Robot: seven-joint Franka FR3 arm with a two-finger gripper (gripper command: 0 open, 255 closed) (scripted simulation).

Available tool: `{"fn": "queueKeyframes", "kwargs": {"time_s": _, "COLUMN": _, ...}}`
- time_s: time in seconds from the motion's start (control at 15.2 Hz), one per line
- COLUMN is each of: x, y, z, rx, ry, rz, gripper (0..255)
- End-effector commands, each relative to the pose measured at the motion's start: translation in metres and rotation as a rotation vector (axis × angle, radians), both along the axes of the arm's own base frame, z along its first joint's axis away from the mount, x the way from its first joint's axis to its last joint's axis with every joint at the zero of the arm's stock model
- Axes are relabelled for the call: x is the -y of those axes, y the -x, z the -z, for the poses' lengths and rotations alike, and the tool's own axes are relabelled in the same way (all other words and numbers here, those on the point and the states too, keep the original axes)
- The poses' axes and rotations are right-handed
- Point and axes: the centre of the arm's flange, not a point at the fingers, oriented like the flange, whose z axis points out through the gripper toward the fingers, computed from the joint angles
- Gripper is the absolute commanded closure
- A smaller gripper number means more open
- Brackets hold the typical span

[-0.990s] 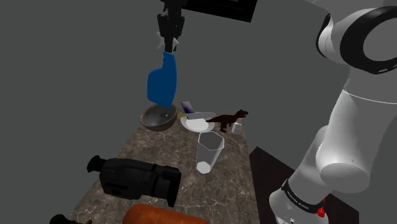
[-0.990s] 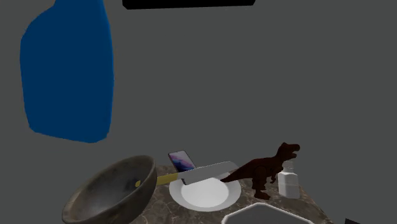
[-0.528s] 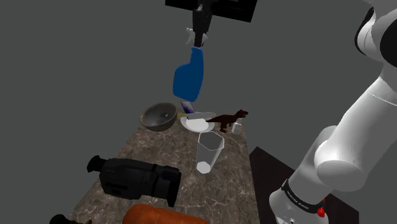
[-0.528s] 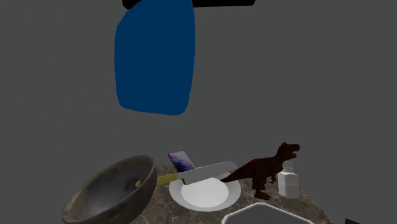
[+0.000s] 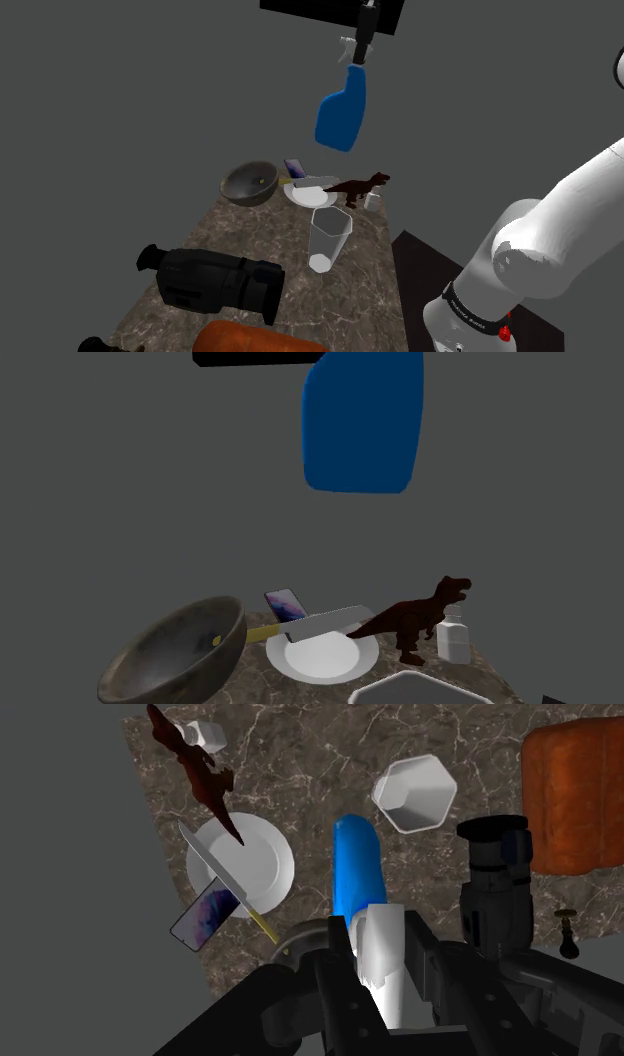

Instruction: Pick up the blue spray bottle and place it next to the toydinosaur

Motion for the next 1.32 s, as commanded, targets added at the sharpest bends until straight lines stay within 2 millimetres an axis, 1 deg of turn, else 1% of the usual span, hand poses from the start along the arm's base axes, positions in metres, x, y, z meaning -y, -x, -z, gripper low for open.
{"fn": "queueKeyframes", "kwargs": {"time_s": 0.0, "x": 0.018, "y": 0.009, "z": -0.006, "rx": -0.001, "ry": -0.001, "rz": -0.001, "gripper": 255}}
{"fn": "queueKeyframes", "kwargs": {"time_s": 1.25, "x": 0.018, "y": 0.009, "z": 0.095, "rx": -0.001, "ry": -0.001, "rz": -0.001, "gripper": 255}}
